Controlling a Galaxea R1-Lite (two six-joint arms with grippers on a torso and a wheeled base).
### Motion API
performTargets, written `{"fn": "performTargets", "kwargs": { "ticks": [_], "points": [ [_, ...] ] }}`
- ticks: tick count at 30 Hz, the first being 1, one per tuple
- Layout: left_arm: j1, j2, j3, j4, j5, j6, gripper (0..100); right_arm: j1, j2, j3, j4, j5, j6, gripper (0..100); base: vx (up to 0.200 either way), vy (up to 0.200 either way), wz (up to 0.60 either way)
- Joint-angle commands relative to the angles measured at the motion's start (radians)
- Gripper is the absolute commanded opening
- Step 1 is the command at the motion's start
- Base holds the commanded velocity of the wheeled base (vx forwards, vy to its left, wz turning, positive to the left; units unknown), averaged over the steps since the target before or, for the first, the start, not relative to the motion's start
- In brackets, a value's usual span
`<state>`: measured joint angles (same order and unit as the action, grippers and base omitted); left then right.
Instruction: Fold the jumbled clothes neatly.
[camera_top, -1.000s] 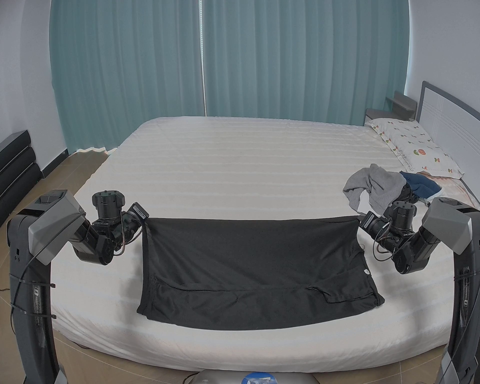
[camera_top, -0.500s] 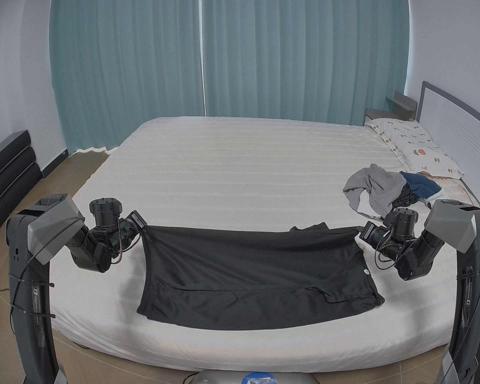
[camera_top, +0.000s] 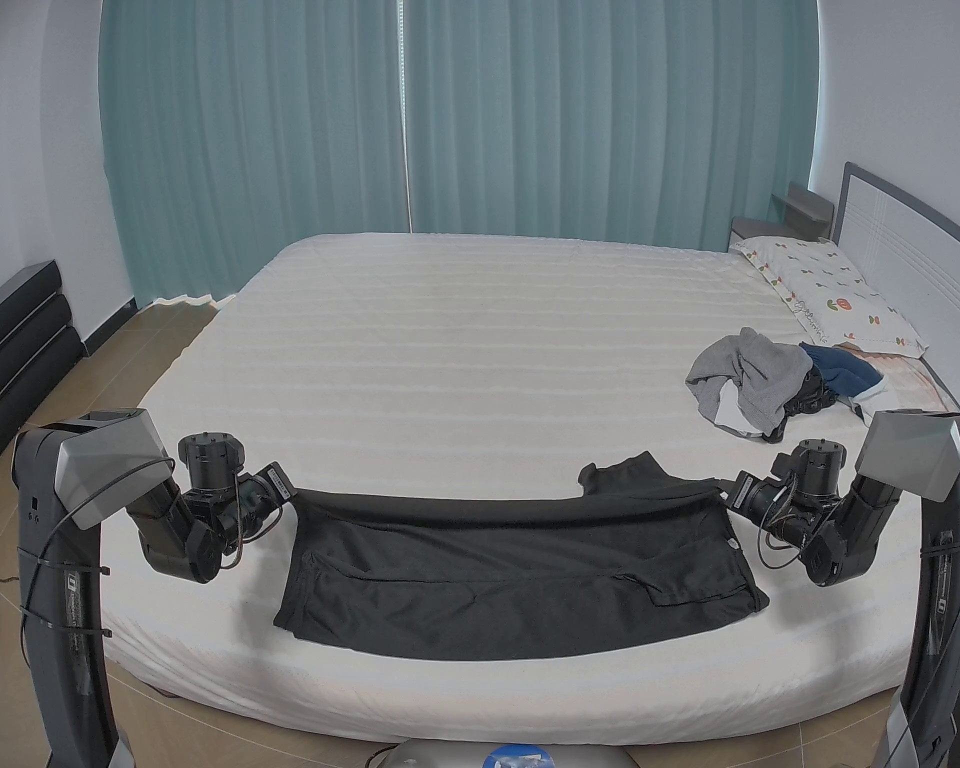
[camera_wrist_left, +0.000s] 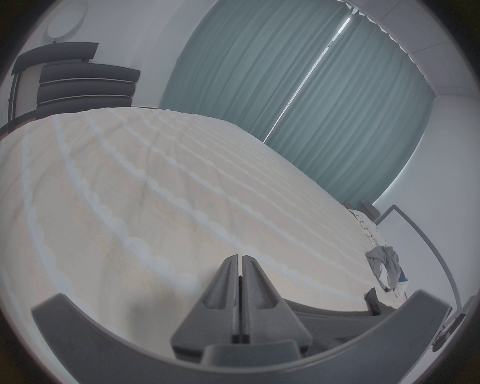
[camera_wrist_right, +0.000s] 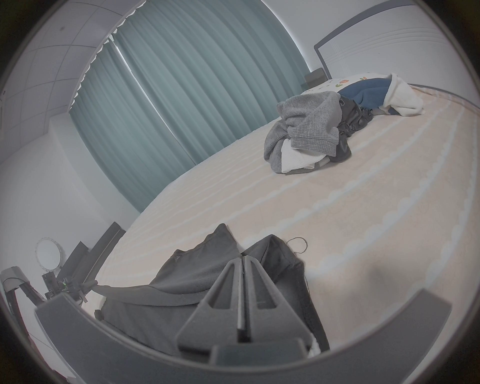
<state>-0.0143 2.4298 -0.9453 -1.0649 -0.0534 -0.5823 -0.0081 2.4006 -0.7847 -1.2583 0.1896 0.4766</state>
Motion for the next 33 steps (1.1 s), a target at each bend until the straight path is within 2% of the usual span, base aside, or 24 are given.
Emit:
{"fn": "performTargets", "kwargs": {
  "ticks": [1,7,12,17,33],
  "points": [
    [-0.001,-0.018,0.089,-0.047,0.0,0.019,0,-0.001,-0.012,0.07,-0.036,0.005,-0.006,0,0.0,0.0,0.0],
    [-0.001,-0.014,0.181,-0.124,0.0,0.055,0,-0.001,-0.008,0.137,-0.073,0.011,-0.029,0,0.0,0.0,0.0],
    [-0.001,-0.012,0.277,-0.207,-0.026,0.062,0,0.0,0.0,0.269,-0.187,0.025,-0.032,0,0.0,0.0,0.0],
    [-0.006,-0.018,0.35,-0.26,-0.029,0.061,0,-0.02,0.031,0.3,-0.247,0.027,-0.033,0,0.0,0.0,0.0],
    [-0.018,-0.02,0.404,-0.285,-0.028,0.064,0,-0.012,0.083,0.364,-0.308,0.03,-0.035,0,0.0,0.0,0.0]
  ]
}}
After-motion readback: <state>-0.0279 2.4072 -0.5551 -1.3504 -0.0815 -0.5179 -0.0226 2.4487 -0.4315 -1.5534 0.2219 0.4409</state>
